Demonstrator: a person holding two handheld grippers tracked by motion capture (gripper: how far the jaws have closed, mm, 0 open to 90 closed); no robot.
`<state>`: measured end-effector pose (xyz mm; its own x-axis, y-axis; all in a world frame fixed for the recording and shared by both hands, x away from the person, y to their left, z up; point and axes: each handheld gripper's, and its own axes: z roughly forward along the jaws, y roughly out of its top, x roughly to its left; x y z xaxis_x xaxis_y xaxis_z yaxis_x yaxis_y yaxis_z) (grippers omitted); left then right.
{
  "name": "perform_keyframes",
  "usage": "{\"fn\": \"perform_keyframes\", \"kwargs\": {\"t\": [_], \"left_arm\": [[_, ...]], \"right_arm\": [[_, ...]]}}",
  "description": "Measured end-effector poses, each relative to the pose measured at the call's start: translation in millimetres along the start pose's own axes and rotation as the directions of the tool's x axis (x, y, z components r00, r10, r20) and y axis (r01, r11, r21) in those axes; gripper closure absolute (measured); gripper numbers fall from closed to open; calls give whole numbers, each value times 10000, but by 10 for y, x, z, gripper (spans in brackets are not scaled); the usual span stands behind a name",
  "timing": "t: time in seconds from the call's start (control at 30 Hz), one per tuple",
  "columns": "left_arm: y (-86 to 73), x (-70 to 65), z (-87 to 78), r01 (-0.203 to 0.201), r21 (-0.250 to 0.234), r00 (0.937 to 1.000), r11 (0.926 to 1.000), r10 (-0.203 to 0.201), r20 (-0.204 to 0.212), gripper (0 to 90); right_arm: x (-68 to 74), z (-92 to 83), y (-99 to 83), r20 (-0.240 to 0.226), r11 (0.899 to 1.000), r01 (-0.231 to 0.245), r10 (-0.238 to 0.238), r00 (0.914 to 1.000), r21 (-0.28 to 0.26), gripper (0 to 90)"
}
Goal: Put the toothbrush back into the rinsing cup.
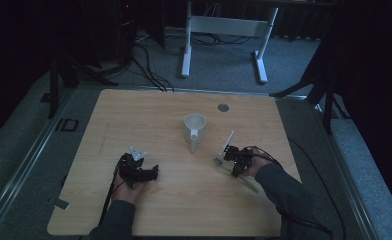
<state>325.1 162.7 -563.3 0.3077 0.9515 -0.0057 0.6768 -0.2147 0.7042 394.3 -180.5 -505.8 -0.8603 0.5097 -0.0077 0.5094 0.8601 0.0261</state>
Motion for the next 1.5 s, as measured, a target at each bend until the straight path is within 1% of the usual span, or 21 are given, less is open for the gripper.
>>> {"fn": "perform_keyframes", "kwargs": {"t": [0.2, 0.33, 0.4, 0.43, 0.5, 0.57, 0.63, 0.67, 0.73, 0.9, 1.0, 1.07, 1.1, 1.17, 1.2, 1.23, 1.27, 1.3, 1.33, 1.43, 1.5], "left_arm": [[0, 0, -1, 0, 10, 10000, 10000, 0, -5, 119], [0, 0, 0, 1, -1, 10000, 10000, -1, 1, 119], [0, 0, 0, 4, -6, 10000, 10000, -4, 3, 119], [0, 0, 0, 0, 4, 10000, 10000, 0, -1, 119], [0, -1, 0, 14, -5, 10000, 10000, -14, 3, 119], [0, -1, 0, 12, -4, 10000, 10000, -12, 3, 119], [1, -1, 0, 13, 5, 10000, 10000, -13, -6, 119], [1, -1, 0, 6, 3, 10000, 10000, -6, -7, 119], [1, -1, 0, 11, 5, 10000, 10000, -11, -7, 119], [1, -1, -1, 10, 8, 10000, 10000, -10, -9, 119], [1, -1, -1, 9, 7, 10000, 10000, -9, -7, 119], [1, -1, 0, 10, 4, 10000, 10000, -10, -7, 119], [0, -1, 0, 10, -2, 10000, 10000, -10, 0, 119], [1, -1, -1, 11, 8, 10000, 10000, -11, -8, 119], [1, -1, -1, 0, 13, 10000, 10000, 0, -6, 119], [0, -1, 0, 11, -3, 10000, 10000, -11, 0, 119], [0, -1, 0, 11, -3, 10000, 10000, -11, 0, 119], [1, -1, 0, 12, -1, 10000, 10000, -12, -2, 119], [1, -1, 0, 11, -1, 10000, 10000, -11, 0, 119], [0, 0, 0, 8, 0, 10000, 10000, -8, 0, 119], [1, -1, -1, 5, 9, 10000, 10000, -5, -8, 119]], "right_arm": [[-28, -73, -27, -131, 9992, -118, 113, 9998, -390, 816], [-30, -106, -35, -158, 9985, -159, 151, 9998, -523, 817], [-45, -149, -44, -204, 9970, -248, 234, 9995, -730, 818], [-45, -149, -44, -204, 9970, -248, 234, 9995, -730, 818], [-56, -182, -50, -260, 9954, -363, 342, 9991, -883, 819], [-73, -216, -57, -258, 9941, -355, 330, 9991, -1023, 819], [-85, -265, -66, -298, 9904, -465, 429, 9986, -1305, 820], [-85, -265, -66, -298, 9904, -465, 429, 9986, -1305, 820], [-94, -311, -75, -386, 9863, -539, 484, 9981, -1557, 820], [-110, -356, -84, -347, 9824, -596, 543, 9979, -1769, 820], [-123, -416, -91, -444, 9730, -771, 690, 9966, -2174, 820], [-123, -416, -91, -444, 9730, -771, 690, 9966, -2174, 820], [-129, -422, -92, -463, 9715, -792, 705, 9964, -2234, 820], [-137, -434, -98, -639, 9647, -987, 855, 9943, -2440, 820], [-142, -440, -102, -705, 9622, -1010, 858, 9938, -2529, 820], [-149, -446, -109, -820, 9566, -1076, 884, 9927, -2709, 820], [-149, -446, -109, -820, 9566, -1076, 884, 9927, -2709, 820], [-151, -451, -112, -905, 9539, -1142, 924, 9916, -2775, 820], [-158, -462, -118, -1040, 9478, -1249, 982, 9897, -2935, 820], [-166, -470, -118, -1154, 9412, -1319, 1003, 9882, -3111, 820], [-177, -481, -118, -1240, 9349, -1436, 1085, 9863, -3247, 820]]}}
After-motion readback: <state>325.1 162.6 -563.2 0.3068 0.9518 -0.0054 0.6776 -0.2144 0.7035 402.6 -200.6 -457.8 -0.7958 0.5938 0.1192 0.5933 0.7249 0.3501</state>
